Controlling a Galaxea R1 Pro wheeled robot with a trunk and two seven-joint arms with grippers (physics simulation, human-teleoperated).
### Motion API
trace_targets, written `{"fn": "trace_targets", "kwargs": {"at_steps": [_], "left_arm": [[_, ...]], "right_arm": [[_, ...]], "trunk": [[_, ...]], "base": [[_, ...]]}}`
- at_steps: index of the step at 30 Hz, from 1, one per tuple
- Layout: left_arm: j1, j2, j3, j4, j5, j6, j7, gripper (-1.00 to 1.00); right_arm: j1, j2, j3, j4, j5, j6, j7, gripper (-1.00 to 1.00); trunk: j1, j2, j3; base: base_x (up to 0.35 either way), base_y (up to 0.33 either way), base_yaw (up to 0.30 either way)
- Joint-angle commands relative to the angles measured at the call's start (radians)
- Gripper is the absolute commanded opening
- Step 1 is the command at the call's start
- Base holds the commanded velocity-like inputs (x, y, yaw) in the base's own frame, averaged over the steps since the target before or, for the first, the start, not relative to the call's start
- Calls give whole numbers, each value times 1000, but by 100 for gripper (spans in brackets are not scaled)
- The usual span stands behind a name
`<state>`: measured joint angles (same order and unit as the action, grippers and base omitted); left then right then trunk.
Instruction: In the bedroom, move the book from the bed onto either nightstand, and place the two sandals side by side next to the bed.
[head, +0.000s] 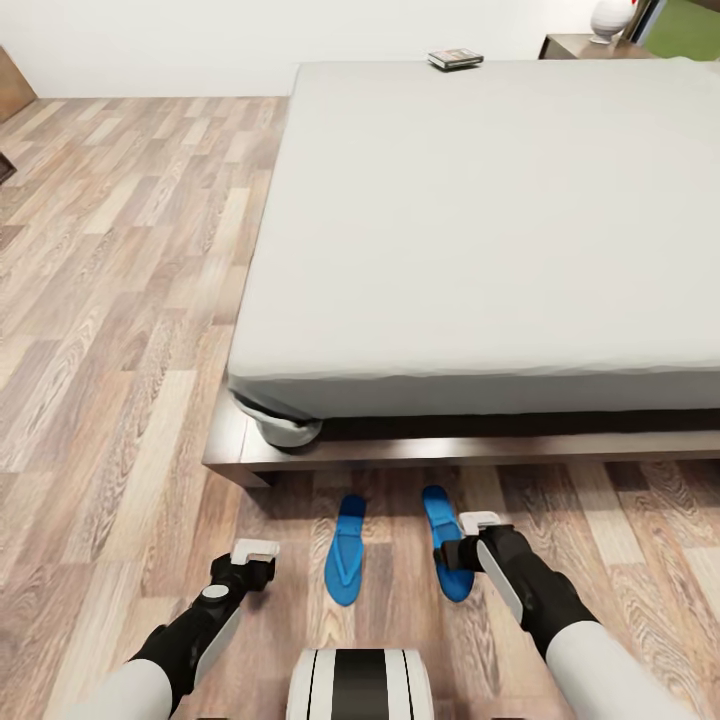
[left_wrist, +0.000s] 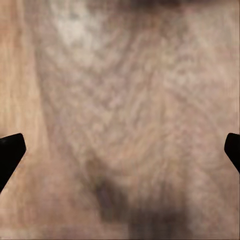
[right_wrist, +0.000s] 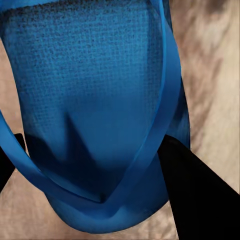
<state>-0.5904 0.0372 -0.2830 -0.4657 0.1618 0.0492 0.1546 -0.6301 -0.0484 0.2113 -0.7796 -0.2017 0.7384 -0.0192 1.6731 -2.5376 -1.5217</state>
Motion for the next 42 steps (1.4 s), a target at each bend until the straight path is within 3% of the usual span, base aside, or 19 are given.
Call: {"fn": "trace_targets", "kwargs": {"at_steps": [1, 8, 24, 42], "left_arm": [[0, 1, -8, -2, 10, 5, 7, 100], [0, 1, -8, -2, 10, 5, 6, 100], [0, 1, -8, -2, 10, 5, 5, 100], [0, 1, -9, -2, 10, 5, 5, 100]], "right_arm": [[0, -1, 3, -1, -5, 0, -4, -100], [0, 3, 7, 33, -5, -53, -4, -100], [0, 4, 8, 40, -5, -59, -4, -100], [0, 9, 8, 43, -5, -59, -4, -100]], "trunk": [[0, 0, -1], [0, 0, -1], [0, 0, -1], [0, 0, -1]], "base": [[0, 204, 0], [37, 162, 0], [70, 82, 0], [-80, 65, 0]]}}
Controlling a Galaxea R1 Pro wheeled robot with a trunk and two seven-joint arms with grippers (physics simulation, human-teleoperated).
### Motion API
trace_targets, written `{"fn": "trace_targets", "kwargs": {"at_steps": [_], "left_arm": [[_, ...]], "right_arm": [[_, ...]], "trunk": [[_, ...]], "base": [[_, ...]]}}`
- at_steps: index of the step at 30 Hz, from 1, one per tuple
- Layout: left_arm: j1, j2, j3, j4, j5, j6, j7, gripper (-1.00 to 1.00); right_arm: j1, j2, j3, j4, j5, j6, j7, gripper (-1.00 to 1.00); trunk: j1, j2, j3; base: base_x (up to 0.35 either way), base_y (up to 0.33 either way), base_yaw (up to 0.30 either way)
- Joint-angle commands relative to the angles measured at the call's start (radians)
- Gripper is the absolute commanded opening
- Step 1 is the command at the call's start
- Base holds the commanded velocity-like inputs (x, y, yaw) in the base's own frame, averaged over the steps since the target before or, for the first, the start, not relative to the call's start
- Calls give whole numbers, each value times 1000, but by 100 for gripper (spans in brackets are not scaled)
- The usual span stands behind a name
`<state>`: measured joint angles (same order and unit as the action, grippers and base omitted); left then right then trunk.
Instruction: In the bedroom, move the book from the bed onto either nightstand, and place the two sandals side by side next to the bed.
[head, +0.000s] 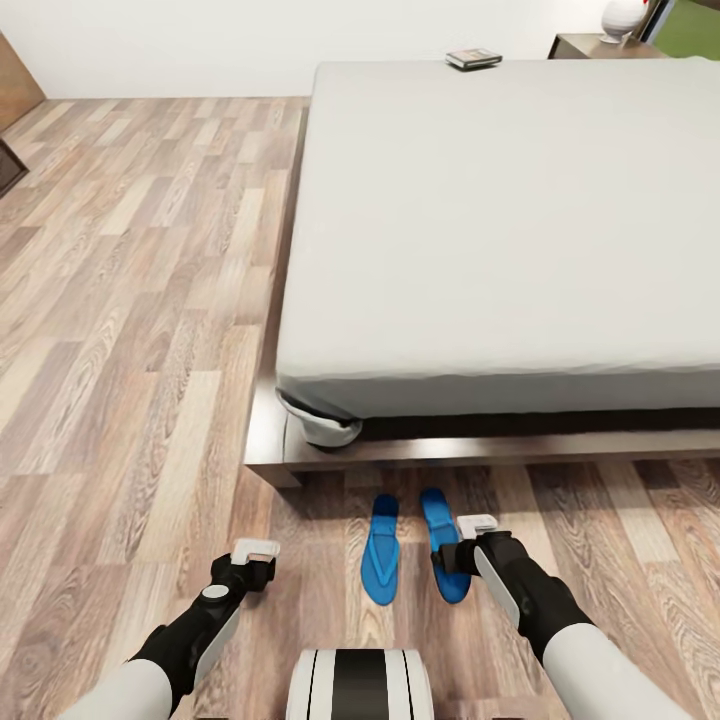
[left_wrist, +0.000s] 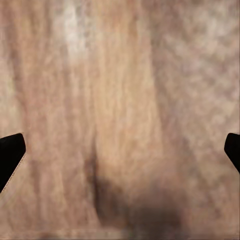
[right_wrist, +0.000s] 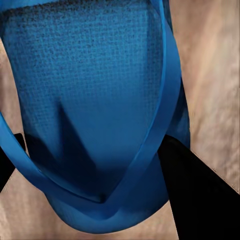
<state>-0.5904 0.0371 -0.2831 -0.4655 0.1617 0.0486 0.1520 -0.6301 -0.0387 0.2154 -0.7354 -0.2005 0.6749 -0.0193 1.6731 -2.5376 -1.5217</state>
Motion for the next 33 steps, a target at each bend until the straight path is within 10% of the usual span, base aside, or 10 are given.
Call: {"fn": "trace_targets", "kwargs": {"at_steps": [1, 33], "left_arm": [[0, 1, -8, -2, 10, 5, 7, 100], [0, 1, -8, -8, 14, 40, 6, 100]], "right_arm": [[0, -1, 4, -2, -7, 5, -4, -100], [0, -1, 4, -1, -7, 4, -4, -100]], "trunk": [[0, 0, -1], [0, 0, -1]], "base": [[-15, 161, 0], [26, 18, 0]]}}
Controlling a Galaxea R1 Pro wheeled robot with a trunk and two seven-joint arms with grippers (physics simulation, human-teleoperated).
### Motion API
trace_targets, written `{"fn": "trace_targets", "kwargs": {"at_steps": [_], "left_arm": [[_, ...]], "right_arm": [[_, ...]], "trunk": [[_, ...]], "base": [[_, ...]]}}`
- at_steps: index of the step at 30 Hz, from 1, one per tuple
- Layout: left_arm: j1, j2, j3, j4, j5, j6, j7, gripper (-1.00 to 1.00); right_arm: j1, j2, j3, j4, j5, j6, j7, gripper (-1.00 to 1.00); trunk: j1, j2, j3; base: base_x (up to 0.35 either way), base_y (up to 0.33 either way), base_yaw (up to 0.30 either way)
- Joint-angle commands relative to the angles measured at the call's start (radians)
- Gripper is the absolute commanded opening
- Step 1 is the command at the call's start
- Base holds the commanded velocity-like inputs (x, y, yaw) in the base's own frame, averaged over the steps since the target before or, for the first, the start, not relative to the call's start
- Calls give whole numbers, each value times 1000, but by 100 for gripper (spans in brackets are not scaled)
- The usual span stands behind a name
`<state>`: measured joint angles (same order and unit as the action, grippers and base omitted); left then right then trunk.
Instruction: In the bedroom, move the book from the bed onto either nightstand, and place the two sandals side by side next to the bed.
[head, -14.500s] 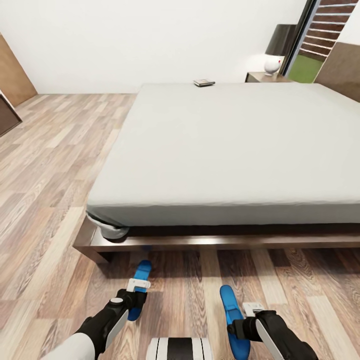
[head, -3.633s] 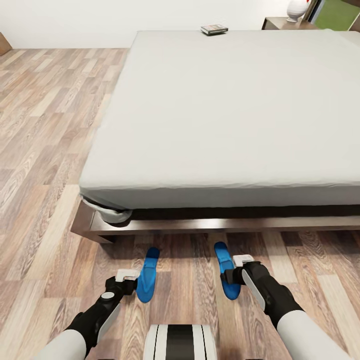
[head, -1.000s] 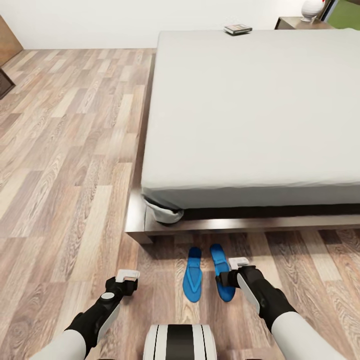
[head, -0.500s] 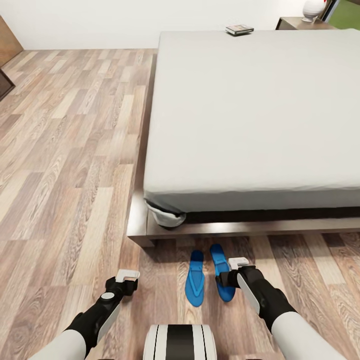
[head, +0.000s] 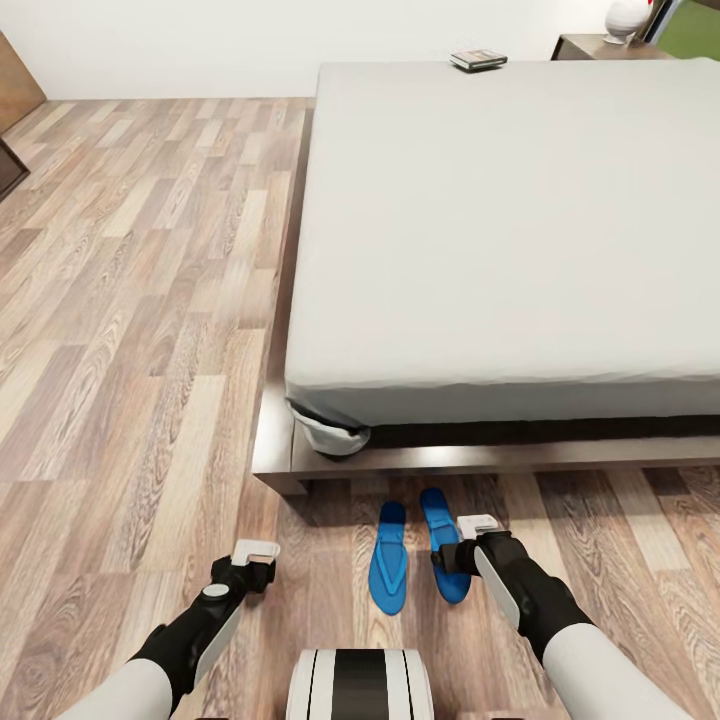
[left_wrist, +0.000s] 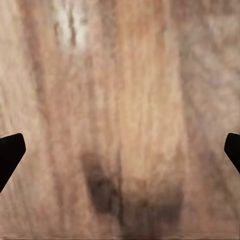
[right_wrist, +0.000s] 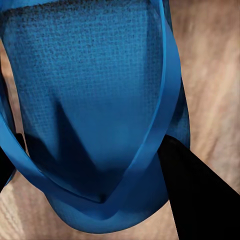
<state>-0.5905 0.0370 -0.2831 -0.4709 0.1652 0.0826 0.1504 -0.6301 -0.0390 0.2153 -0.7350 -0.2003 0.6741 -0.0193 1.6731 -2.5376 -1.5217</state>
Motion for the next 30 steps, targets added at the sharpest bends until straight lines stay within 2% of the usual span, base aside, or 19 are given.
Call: {"fn": "trace_targets", "kwargs": {"at_steps": [1, 8, 11, 17, 30], "left_arm": [[0, 1, -8, -4, 11, 14, 8, 100], [0, 1, -8, -16, 12, 70, 8, 100], [0, 1, -8, -25, 13, 116, 8, 100], [0, 1, -8, -52, 11, 155, 9, 100], [0, 5, -6, -63, 10, 187, 16, 100]], "right_arm": [[0, -1, 4, -1, -7, 5, -4, -100], [0, -2, 4, -1, -7, 4, -4, -100], [0, -2, 4, -1, -7, 4, -4, -100], [0, -2, 4, 0, -7, 4, -4, -100], [0, -3, 4, 2, -7, 4, -4, -100]], "trunk": [[0, 0, -1], [0, 0, -1], [0, 0, -1], [0, 0, -1], [0, 0, -1]], "base": [[0, 0, 0], [0, 0, 0], [0, 0, 0], [0, 0, 0], [0, 0, 0]]}}
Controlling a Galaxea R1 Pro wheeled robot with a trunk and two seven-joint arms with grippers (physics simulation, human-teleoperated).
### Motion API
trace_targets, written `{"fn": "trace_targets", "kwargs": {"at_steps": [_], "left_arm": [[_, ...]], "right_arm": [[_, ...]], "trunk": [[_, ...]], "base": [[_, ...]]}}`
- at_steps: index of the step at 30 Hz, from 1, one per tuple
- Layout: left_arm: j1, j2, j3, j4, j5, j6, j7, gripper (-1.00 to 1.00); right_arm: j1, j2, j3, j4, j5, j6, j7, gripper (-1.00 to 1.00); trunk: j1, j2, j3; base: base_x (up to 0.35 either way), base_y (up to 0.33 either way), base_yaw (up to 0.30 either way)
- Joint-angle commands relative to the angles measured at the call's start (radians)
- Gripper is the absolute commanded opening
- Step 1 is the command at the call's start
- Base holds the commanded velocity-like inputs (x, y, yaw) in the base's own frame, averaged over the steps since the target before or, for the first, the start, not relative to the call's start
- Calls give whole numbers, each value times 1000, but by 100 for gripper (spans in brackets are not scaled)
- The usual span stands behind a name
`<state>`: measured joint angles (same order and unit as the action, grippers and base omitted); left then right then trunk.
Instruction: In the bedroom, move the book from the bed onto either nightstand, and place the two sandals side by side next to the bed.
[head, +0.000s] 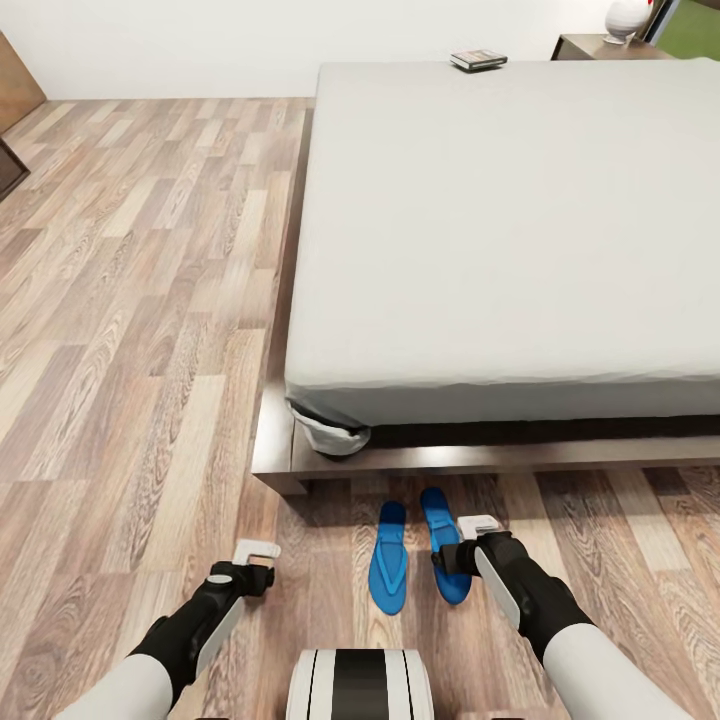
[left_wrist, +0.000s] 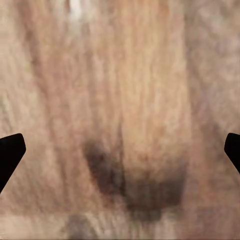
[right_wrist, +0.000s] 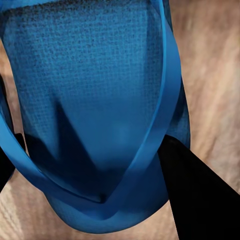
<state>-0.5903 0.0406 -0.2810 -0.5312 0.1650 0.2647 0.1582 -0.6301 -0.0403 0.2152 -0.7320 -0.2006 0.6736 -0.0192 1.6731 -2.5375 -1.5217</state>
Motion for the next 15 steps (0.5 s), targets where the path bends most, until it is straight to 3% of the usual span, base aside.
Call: {"fn": "trace_targets", "kwargs": {"at_steps": [1, 5, 9, 15], "left_arm": [[0, 4, -8, -7, 10, 10, 9, 100], [0, 23, -9, -33, 10, 20, 9, 100], [3, 73, -9, -87, 12, 40, 9, 100], [7, 107, -2, -110, 10, 62, 11, 100]], "right_arm": [[0, -1, 4, -1, -6, 4, -4, -100], [0, -1, 4, -1, -6, 4, -4, -100], [0, -1, 4, -1, -6, 5, -4, -100], [0, -2, 4, -1, -6, 5, -4, -100]], "trunk": [[0, 0, -1], [0, 0, -1], [0, 0, -1], [0, 0, -1]], "base": [[0, 0, 0], [0, 0, 0], [0, 0, 0], [0, 0, 0]]}}
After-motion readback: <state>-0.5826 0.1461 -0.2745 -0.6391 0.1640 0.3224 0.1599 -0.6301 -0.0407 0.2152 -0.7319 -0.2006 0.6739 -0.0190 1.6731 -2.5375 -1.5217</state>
